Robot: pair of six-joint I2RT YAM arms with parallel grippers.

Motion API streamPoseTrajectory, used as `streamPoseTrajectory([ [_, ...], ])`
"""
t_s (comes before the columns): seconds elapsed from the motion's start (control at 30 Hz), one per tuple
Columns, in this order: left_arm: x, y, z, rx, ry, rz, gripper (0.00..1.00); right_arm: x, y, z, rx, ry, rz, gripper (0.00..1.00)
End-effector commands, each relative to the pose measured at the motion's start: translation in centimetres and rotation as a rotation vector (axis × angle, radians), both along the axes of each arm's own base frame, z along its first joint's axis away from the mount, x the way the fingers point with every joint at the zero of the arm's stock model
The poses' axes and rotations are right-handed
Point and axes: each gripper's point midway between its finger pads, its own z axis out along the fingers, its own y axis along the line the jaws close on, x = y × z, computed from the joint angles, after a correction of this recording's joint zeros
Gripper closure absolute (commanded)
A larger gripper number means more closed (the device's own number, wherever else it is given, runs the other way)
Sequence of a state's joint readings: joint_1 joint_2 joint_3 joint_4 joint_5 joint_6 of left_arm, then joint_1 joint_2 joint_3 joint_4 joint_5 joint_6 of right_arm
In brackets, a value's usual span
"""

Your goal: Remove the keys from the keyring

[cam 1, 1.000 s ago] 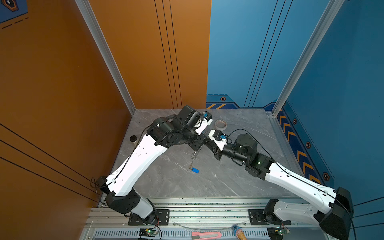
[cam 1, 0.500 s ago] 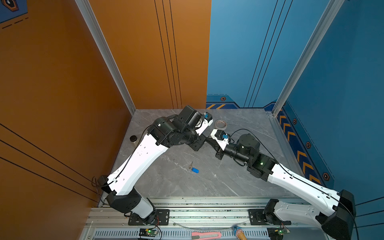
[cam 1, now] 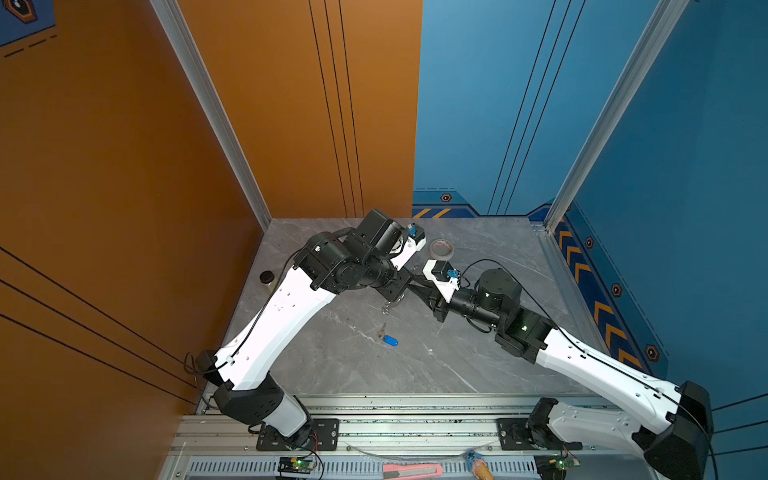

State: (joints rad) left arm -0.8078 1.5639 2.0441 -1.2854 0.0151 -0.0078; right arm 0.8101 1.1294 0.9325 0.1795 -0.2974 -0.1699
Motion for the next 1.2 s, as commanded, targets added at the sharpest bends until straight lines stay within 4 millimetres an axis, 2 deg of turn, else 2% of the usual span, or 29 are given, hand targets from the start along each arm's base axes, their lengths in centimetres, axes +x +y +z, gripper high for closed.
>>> streamPoseTrajectory([
  [0.0, 0.1, 0.4, 0.6, 0.018, -0.019, -0.008, 1.0, -1.0, 0.1, 1.4, 0.065, 0.007, 0.057, 0.67],
  [0.1, -0.1, 0.3, 0.7, 0.02, -0.017, -0.011, 1.0, -0.7, 0.6, 0.8, 0.047, 0.024, 0.058, 0.63],
  [0.27, -0.5, 0.3, 0.9, 0.038, -0.013, -0.02, 1.0, 0.2, 1.0, 0.1, 0.027, 0.025, 0.033, 0.62],
  [0.47, -1.0, 0.6, 0.3, 0.109, 0.013, -0.024, 1.0, 0.8, 1.2, 0.5, 0.036, 0.002, 0.016, 0.62],
  [0.6, -1.1, 0.9, -0.2, 0.137, 0.036, -0.003, 1.0, 0.4, 1.3, 0.9, 0.067, -0.004, 0.038, 0.62],
  [0.83, -1.2, 0.5, -0.5, 0.139, 0.092, 0.029, 1.0, 0.4, 1.1, 0.3, 0.07, 0.019, 0.03, 0.66],
  [1.17, -2.0, 0.1, -0.4, 0.089, 0.162, 0.072, 1.0, 1.5, 0.5, -0.4, 0.043, 0.014, -0.04, 0.72],
])
